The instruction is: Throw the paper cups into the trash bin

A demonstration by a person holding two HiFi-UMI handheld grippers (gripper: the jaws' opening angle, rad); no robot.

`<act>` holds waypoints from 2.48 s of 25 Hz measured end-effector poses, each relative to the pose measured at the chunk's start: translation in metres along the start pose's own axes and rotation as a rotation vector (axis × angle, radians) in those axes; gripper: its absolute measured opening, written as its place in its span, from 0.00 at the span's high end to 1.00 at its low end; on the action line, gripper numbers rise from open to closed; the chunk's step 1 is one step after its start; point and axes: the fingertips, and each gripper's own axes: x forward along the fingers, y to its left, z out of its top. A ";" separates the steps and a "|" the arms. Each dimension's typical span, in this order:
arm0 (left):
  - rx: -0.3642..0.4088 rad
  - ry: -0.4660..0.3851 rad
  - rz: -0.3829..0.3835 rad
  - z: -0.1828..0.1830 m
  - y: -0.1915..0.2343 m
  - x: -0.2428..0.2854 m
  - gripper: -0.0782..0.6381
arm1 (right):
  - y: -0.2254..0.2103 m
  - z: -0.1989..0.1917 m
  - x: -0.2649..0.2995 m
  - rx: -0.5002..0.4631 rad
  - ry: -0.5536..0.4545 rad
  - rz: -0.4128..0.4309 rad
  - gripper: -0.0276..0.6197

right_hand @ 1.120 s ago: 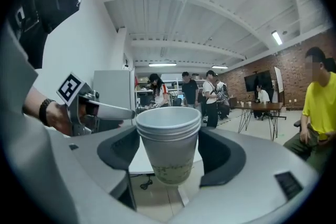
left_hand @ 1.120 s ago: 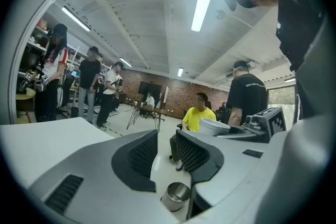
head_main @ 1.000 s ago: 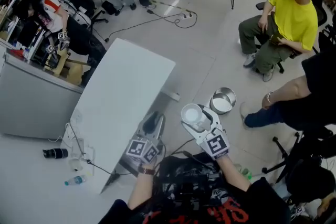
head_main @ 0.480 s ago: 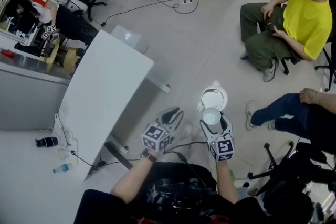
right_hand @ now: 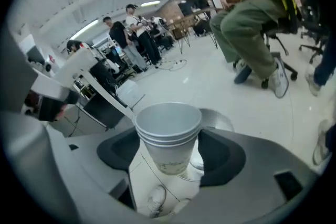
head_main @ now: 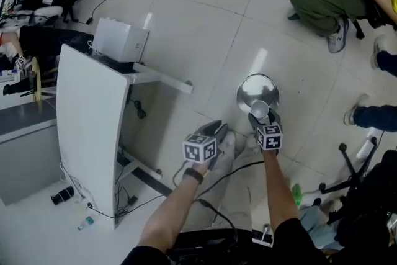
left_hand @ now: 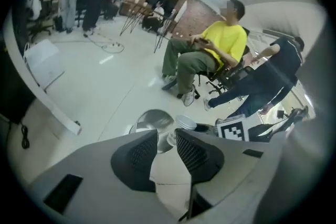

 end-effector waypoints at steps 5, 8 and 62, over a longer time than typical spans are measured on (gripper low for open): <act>-0.055 0.081 -0.034 -0.045 0.019 0.049 0.73 | -0.039 -0.087 0.115 0.074 0.251 0.005 0.41; -0.097 0.117 -0.050 -0.078 0.027 0.051 0.73 | -0.051 -0.114 0.139 0.084 0.368 -0.053 0.41; 0.513 -0.581 -0.544 0.156 -0.298 -0.400 0.69 | 0.319 0.263 -0.543 -0.386 -0.824 -0.017 0.95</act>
